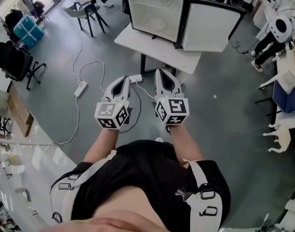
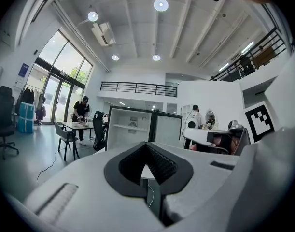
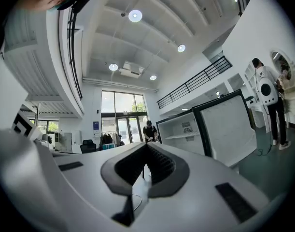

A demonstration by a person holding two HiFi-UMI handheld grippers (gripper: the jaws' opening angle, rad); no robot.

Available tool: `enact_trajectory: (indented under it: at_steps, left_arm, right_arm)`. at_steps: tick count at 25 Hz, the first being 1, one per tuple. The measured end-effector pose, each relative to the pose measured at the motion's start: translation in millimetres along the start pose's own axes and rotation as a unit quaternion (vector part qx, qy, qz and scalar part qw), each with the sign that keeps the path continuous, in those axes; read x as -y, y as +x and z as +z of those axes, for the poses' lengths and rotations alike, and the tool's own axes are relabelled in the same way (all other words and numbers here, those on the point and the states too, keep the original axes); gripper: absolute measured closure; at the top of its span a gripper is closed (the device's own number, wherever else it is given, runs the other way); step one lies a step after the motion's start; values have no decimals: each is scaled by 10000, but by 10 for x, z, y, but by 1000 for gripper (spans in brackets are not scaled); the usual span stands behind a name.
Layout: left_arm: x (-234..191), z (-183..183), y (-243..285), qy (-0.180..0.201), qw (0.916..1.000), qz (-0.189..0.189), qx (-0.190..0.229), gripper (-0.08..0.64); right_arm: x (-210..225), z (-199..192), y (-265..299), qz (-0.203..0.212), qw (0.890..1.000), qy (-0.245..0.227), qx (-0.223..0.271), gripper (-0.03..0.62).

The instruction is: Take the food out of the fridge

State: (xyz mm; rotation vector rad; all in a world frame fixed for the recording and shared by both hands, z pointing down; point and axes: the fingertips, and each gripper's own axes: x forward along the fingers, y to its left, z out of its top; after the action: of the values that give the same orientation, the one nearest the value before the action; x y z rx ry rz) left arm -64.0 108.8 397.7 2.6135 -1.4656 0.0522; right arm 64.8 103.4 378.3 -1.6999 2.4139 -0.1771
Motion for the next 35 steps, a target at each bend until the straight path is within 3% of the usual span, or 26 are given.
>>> enact_trajectory:
  at_steps: [17, 27, 35]
  left_arm:
    - [450, -95, 240, 72, 9997, 200, 77, 558]
    - [206, -127, 671, 43, 9998, 152, 109, 558]
    - [-323, -5, 1371, -13, 9999, -22, 171, 558]
  right_arm:
    - [384, -72, -99, 378, 9992, 81, -105, 584]
    - [543, -238, 325, 426, 9987, 141, -229, 584]
    - [732, -297, 1156, 372, 9990, 81, -246, 584]
